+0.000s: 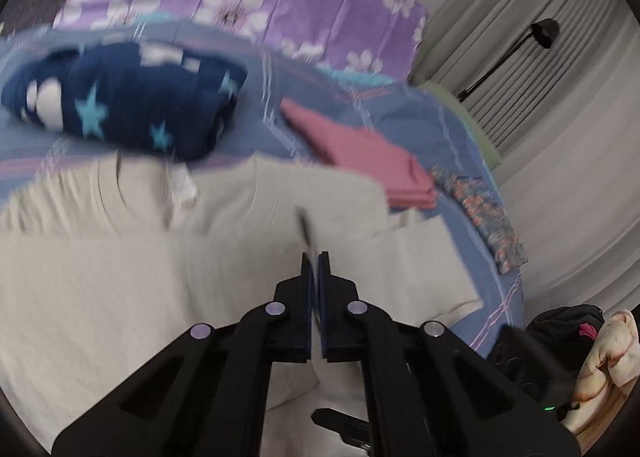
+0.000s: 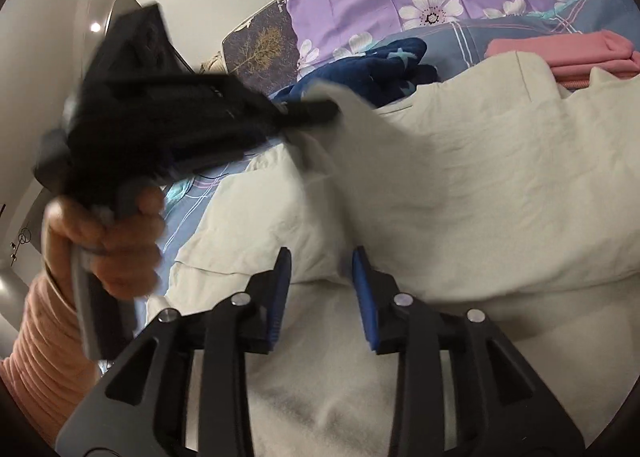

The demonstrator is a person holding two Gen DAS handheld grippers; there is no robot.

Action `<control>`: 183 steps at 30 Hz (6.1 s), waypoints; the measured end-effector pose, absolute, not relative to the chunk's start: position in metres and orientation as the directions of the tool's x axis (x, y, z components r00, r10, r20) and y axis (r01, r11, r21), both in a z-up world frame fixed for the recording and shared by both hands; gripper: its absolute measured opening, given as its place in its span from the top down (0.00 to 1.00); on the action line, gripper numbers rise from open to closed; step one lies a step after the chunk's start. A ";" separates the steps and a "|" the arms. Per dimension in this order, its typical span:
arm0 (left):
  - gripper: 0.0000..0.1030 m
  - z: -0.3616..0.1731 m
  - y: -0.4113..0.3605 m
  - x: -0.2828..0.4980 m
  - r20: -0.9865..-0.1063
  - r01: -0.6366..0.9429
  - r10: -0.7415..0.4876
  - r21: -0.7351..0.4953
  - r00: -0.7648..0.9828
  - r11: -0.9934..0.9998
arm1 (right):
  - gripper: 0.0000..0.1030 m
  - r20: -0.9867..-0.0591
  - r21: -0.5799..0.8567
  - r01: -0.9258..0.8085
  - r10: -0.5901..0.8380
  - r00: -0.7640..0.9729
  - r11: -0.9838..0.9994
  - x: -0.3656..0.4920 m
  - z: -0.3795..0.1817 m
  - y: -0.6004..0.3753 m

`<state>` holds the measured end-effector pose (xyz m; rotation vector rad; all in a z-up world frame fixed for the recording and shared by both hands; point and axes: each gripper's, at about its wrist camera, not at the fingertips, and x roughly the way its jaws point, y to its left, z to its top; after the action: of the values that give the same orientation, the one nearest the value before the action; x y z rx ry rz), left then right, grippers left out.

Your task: Fold small clothes

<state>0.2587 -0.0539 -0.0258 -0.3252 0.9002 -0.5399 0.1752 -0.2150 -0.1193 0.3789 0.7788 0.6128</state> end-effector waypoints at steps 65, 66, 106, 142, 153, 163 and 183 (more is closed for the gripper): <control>0.75 -0.061 0.110 0.187 -0.669 0.085 -0.215 -0.222 0.712 0.971 | 0.36 -0.732 0.204 -0.244 0.313 0.605 0.948 0.173 -0.126 -0.226; 0.66 -0.062 0.101 0.188 -0.665 0.109 -0.238 -0.229 0.708 0.967 | 0.36 -0.734 0.194 -0.240 0.303 0.609 0.951 0.170 -0.125 -0.226; 0.42 -0.117 0.041 0.199 -0.764 0.147 -0.100 -0.007 0.637 0.989 | 0.66 -0.711 0.225 -0.283 0.356 0.607 0.932 0.189 -0.080 -0.248; 0.30 -0.117 0.139 -0.083 -0.723 0.253 -0.388 -0.294 0.572 0.922 | 0.63 -0.712 0.479 -0.076 0.438 0.549 0.874 -0.068 -0.129 -0.374; 0.53 -0.122 0.150 -0.119 -0.666 0.328 -0.543 -0.433 0.511 0.840 | 0.60 -0.618 0.623 -0.180 0.620 0.484 0.761 -0.117 -0.141 -0.382; 0.50 -0.123 0.148 -0.118 -0.647 0.351 -0.589 -0.473 0.484 0.808 | 0.60 -0.587 0.662 -0.224 0.681 0.437 0.715 -0.115 -0.141 -0.375; 1.00 0.023 0.117 -0.149 -0.345 0.486 -0.594 -0.354 0.727 0.799 | 0.99 -0.209 0.632 -0.464 0.714 0.668 0.620 -0.154 0.005 -0.390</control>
<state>-0.1490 0.1171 0.0226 -0.2475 0.4631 -0.6021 -0.1540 -0.3905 0.0047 0.5747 0.4741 0.7070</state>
